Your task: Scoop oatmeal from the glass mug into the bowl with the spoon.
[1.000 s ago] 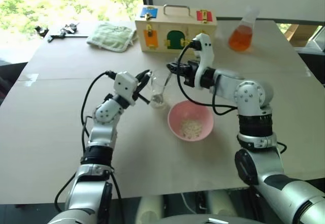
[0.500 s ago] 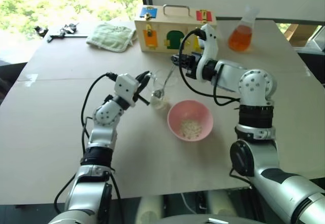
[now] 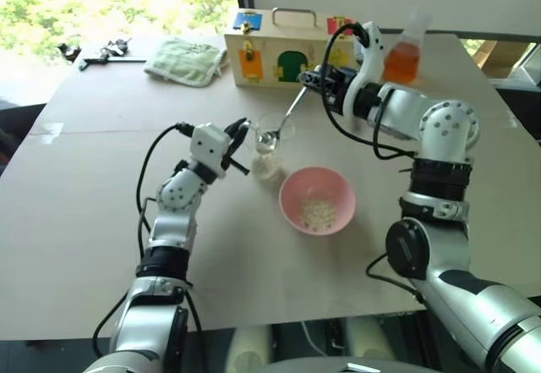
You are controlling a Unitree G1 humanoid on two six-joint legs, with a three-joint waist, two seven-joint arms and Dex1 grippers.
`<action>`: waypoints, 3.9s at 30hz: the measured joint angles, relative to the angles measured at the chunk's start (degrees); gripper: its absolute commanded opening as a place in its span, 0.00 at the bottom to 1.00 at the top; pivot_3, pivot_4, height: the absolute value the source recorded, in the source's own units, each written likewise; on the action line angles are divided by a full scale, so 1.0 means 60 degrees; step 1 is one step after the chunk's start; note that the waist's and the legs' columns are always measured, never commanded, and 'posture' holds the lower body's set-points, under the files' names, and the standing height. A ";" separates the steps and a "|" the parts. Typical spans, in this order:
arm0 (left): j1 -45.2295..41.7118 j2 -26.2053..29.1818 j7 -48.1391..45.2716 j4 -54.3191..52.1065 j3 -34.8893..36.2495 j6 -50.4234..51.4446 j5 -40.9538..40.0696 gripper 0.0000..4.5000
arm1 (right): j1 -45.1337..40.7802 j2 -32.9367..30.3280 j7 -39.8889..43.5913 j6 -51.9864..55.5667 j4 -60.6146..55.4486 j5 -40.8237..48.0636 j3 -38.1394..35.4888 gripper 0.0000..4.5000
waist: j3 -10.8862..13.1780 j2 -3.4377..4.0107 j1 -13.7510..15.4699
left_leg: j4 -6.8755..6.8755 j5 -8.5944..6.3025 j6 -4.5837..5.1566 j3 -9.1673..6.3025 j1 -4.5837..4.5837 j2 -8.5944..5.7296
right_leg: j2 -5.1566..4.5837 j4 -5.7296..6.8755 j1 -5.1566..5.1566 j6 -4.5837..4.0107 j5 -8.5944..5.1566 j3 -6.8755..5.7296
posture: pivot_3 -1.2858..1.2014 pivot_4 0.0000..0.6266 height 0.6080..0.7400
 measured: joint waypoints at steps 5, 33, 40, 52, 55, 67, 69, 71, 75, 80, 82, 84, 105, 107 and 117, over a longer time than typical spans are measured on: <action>0.0041 -0.0034 0.0087 -0.0017 0.0004 -0.0011 -0.0018 0.01 | -0.0072 -0.0013 -0.0465 0.0175 0.0104 0.0386 -0.0416 0.00 | 0.0000 0.0001 0.0000 | 0.0000 0.0000 0.0000 0.0000 0.0002 0.0003 | 0.0000 0.0001 0.0000 0.0000 0.0000 0.0001 | 0.52 0.24 1.00; 0.0160 -0.0266 0.0903 -0.0007 0.0003 -0.0262 0.0330 0.01 | 0.0136 0.0304 -0.4299 0.0285 0.0214 0.3670 -0.2321 0.00 | -0.0002 0.0003 -0.0002 | 0.0000 0.0001 0.0000 0.0010 0.0006 0.0011 | -0.0001 0.0001 -0.0001 0.0000 0.0000 0.0011 | 0.52 0.24 1.00; 0.0158 -0.0404 0.1045 0.0022 0.0009 -0.0335 0.0342 0.01 | 0.0201 0.0264 -0.4882 -0.0199 0.0304 0.4419 -0.2291 0.00 | -0.0002 0.0004 -0.0001 | -0.0001 0.0001 0.0000 0.0009 0.0002 0.0012 | -0.0001 0.0001 -0.0001 0.0000 0.0000 0.0010 | 0.52 0.24 1.00; 0.0105 -0.0835 0.0827 0.0026 -0.0015 -0.0333 0.0047 0.01 | 0.0830 -0.0111 -0.5599 -0.0863 0.0346 0.5818 -0.1855 0.00 | -0.0001 0.0004 0.0001 | -0.0004 0.0001 0.0000 0.0007 -0.0003 0.0012 | 0.0000 0.0000 -0.0001 0.0001 0.0000 0.0009 | 0.52 0.24 1.00; -0.0028 -0.0845 0.0819 0.0101 -0.0007 -0.0332 -0.0007 0.01 | 0.0904 -0.0174 -0.5754 -0.1140 0.0343 0.6185 -0.1767 0.00 | -0.0001 0.0004 0.0002 | -0.0004 0.0001 0.0000 0.0007 -0.0003 0.0013 | 0.0000 0.0000 -0.0001 0.0001 0.0000 0.0009 | 0.52 0.24 1.00; -0.0231 -0.1027 0.0862 0.0202 0.0031 -0.0332 -0.0041 0.01 | 0.1222 -0.0460 -0.6386 -0.2206 0.0176 0.7373 -0.1118 0.00 | -0.0001 0.0004 0.0004 | -0.0004 0.0001 0.0000 0.0007 -0.0003 0.0014 | 0.0000 -0.0001 -0.0002 0.0001 0.0000 0.0010 | 0.52 0.24 1.00; -0.0264 -0.1021 0.0863 0.0202 0.0037 -0.0332 -0.0040 0.01 | 0.1224 -0.0538 -0.6413 -0.2311 0.0170 0.7472 -0.1011 0.00 | -0.0001 0.0004 0.0005 | -0.0004 0.0001 0.0000 0.0008 -0.0003 0.0014 | 0.0000 -0.0001 -0.0001 0.0001 0.0000 0.0010 | 0.52 0.24 1.00; -0.0264 -0.1019 0.0865 0.0235 0.0041 -0.0333 -0.0040 0.01 | 0.1260 -0.0715 -0.6436 -0.2388 0.0160 0.7649 -0.0848 0.00 | -0.0001 0.0004 0.0006 | -0.0004 0.0001 0.0001 0.0009 -0.0003 0.0015 | -0.0001 -0.0001 -0.0001 0.0001 0.0001 0.0011 | 0.52 0.24 1.00; -0.0264 -0.1020 0.0871 0.0245 0.0065 -0.0333 -0.0058 0.01 | 0.1399 -0.0845 -0.6445 -0.2580 0.0013 0.7893 -0.0624 0.00 | -0.0001 0.0004 0.0006 | -0.0004 0.0001 0.0001 0.0007 -0.0004 0.0017 | 0.0000 -0.0001 -0.0002 0.0001 0.0000 0.0010 | 0.52 0.24 1.00; -0.0264 -0.1024 0.0866 0.0253 0.0070 -0.0333 -0.0112 0.01 | 0.1661 -0.1156 -0.6032 -0.2653 -0.0217 0.8024 -0.0207 0.00 | -0.0001 0.0004 0.0008 | -0.0003 0.0001 0.0001 0.0008 -0.0004 0.0017 | -0.0001 -0.0003 -0.0002 0.0001 0.0001 0.0012 | 0.52 0.24 1.00; -0.0264 -0.1023 0.0863 0.0253 0.0077 -0.0333 -0.0133 0.01 | 0.1711 -0.1365 -0.5738 -0.2667 -0.0281 0.8024 -0.0041 0.00 | -0.0001 0.0004 0.0012 | -0.0003 0.0001 0.0001 0.0007 -0.0004 0.0018 | -0.0001 -0.0004 -0.0001 0.0001 0.0000 0.0011 | 0.52 0.24 1.00; -0.0264 -0.1023 0.0849 0.0253 0.0077 -0.0333 -0.0156 0.01 | 0.1782 -0.1465 -0.5533 -0.2721 -0.0318 0.8049 0.0007 0.00 | -0.0001 0.0004 0.0013 | -0.0003 0.0001 0.0001 0.0007 -0.0004 0.0017 | -0.0001 -0.0004 -0.0001 0.0001 0.0000 0.0011 | 0.52 0.24 1.00; -0.0210 -0.0987 0.0731 0.0549 0.0055 -0.0434 -0.0207 0.01 | 0.2835 -0.2766 -0.5771 -0.3064 -0.1469 1.0854 0.0674 0.00 | -0.0001 0.0003 0.0036 | -0.0003 0.0000 0.0001 0.0005 -0.0005 0.0021 | -0.0001 -0.0009 0.0000 0.0001 0.0001 0.0010 | 0.52 0.24 1.00; -0.0204 -0.0985 0.0726 0.0614 0.0052 -0.0442 -0.0207 0.01 | 0.3161 -0.2932 -0.5740 -0.2899 -0.1642 1.1058 0.0692 0.00 | -0.0001 0.0003 0.0035 | -0.0003 0.0000 0.0001 0.0007 -0.0002 0.0021 | -0.0001 -0.0015 0.0000 0.0001 0.0001 0.0013 | 0.52 0.24 1.00; -0.0204 -0.0956 0.0588 0.0804 0.0056 -0.0523 -0.0207 0.01 | 0.5109 -0.3532 -0.5270 -0.2226 -0.2626 1.1172 0.1123 0.00 | -0.0002 0.0003 0.0049 | 0.0003 -0.0001 0.0005 0.0003 0.0003 0.0021 | -0.0002 -0.0024 0.0000 0.0002 0.0001 0.0024 | 0.52 0.24 1.00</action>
